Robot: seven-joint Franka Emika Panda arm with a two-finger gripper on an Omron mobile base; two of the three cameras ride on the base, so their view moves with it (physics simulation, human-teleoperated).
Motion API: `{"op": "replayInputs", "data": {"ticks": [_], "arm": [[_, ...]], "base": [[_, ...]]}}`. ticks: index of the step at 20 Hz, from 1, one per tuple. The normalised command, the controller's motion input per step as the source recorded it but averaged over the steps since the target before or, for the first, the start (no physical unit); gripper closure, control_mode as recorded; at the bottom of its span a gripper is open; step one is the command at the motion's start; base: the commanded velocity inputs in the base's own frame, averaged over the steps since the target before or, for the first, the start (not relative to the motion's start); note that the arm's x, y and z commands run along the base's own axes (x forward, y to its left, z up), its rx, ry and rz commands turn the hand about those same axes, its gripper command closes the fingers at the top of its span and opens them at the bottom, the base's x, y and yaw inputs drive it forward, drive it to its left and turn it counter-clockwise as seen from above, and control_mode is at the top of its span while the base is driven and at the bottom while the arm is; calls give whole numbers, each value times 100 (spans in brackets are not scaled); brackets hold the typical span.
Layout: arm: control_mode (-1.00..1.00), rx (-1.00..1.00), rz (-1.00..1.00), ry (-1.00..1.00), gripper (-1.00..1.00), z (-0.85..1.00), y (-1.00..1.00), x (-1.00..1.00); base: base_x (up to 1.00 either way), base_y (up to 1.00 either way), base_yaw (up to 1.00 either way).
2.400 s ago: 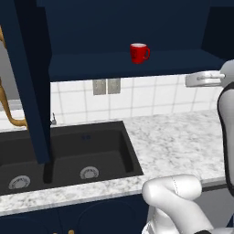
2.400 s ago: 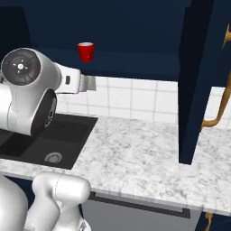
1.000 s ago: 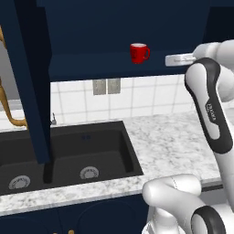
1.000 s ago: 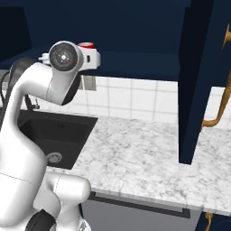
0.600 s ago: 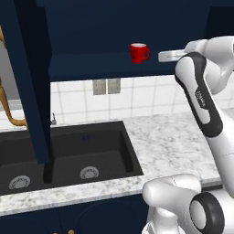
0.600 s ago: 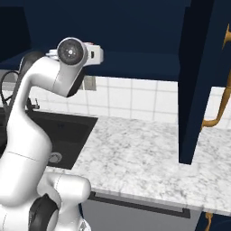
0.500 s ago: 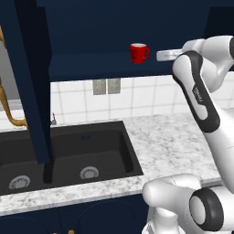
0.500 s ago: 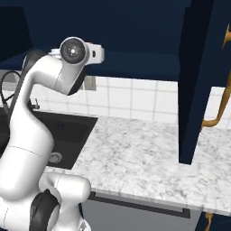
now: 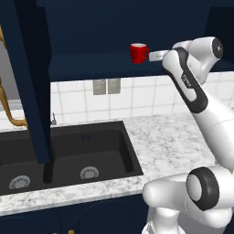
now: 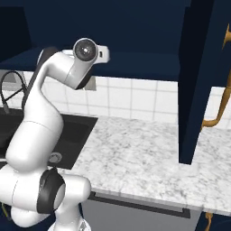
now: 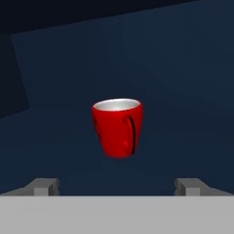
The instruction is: Gather all objects into one cabinet and sort the glasses and bowls to opposite sides.
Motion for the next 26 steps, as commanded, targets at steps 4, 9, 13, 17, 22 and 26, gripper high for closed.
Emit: {"op": "replayInputs", "data": {"ticks": [4, 9, 13, 17, 22, 26], "arm": [[-100, 0, 1, 5, -100, -15, 2, 55], [-100, 0, 1, 1, -100, 0, 0, 52], [-100, 0, 12, 0, -100, -7, 1, 35], [-100, 0, 15, 0, -100, 0, 0, 28], [-100, 0, 4, 0, -100, 0, 0, 25], [-100, 0, 0, 0, -100, 0, 2, 0]], "base": [[0, 0, 0], [0, 0, 0], [0, 0, 0], [0, 0, 0], [0, 0, 0], [0, 0, 0]]}}
